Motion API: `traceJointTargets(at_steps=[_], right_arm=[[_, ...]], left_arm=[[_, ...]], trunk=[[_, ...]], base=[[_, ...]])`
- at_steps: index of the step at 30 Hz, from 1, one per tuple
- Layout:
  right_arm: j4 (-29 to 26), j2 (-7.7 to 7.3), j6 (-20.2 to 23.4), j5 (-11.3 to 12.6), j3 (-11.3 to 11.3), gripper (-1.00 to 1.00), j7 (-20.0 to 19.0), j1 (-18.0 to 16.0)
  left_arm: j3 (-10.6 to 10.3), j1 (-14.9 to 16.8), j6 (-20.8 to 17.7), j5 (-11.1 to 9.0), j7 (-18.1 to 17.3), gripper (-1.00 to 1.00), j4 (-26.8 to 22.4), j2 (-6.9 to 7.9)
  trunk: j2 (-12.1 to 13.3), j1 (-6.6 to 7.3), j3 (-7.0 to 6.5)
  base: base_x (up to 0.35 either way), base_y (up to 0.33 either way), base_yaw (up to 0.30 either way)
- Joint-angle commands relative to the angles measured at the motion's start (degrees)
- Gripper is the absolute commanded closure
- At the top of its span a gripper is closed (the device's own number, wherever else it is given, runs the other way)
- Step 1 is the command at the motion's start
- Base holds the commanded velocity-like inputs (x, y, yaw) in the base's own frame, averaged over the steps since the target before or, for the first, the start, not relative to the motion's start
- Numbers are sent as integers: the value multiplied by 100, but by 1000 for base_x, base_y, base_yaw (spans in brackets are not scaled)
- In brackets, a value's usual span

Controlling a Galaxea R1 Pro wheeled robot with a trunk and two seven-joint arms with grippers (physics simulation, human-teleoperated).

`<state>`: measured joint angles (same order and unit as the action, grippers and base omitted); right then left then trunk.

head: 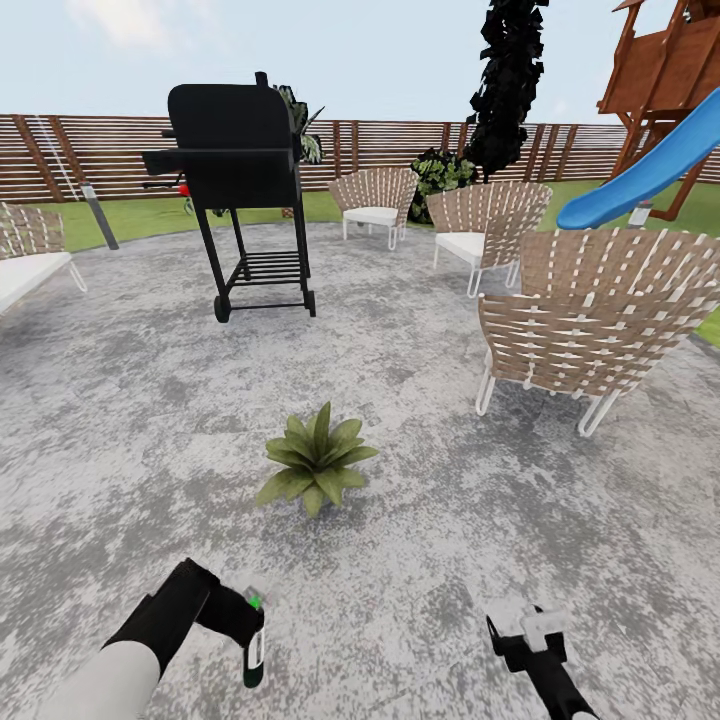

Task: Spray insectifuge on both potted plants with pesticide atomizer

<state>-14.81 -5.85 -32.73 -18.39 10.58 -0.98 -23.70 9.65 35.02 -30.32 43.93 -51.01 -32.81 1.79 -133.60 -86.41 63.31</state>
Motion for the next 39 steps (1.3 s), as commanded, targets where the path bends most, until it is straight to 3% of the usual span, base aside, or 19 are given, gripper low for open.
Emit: traceJointTargets(at_steps=[1, 6, 10, 11, 23, 30, 31, 39], right_arm=[[21, 7, -58, -50, 47, -100, 17, -1], [174, 29, -108, 35, 49, -100, 58, 25], [393, 46, -111, 302, 49, -100, 62, 36], [469, 49, -111, 605, 49, -100, 63, 38], [471, 49, -111, 608, 49, -100, 57, 41], [471, 49, -111, 608, 49, -100, 59, 41], [471, 41, -111, 582, 40, -100, 32, 41], [478, 40, -111, 582, 40, -100, 45, 41]], left_arm=[[19, 41, -232, 40, -40, 100, -11, -27], [-2, 291, -925, 78, -40, 100, -9, -42], [-51, 600, -1663, 299, -67, 100, -1, -49], [-864, 714, -2256, 479, -98, 100, 74, -132], [-894, 765, -2275, 484, -126, 100, 10, -143], [-915, 792, -2269, 564, -942, 100, -8, -157], [-2768, 1569, -2742, 1153, -2722, 100, -6, -98], [-2759, 1568, -2742, 1153, -2722, 100, -6, -72]], trunk=[[-2, 1, 5], [-2, 1, 5], [-2, 1, 5], [-2, 1, 7], [-2, 1, 91], [-2, 1, 95], [-2, 1, 95], [-2, 1, 95]], base=[[0, 0, 0], [0, 0, 0], [0, 0, 0], [288, 125, 0], [305, 131, 0], [322, 79, 0], [0, 0, 0], [0, 0, 0]])
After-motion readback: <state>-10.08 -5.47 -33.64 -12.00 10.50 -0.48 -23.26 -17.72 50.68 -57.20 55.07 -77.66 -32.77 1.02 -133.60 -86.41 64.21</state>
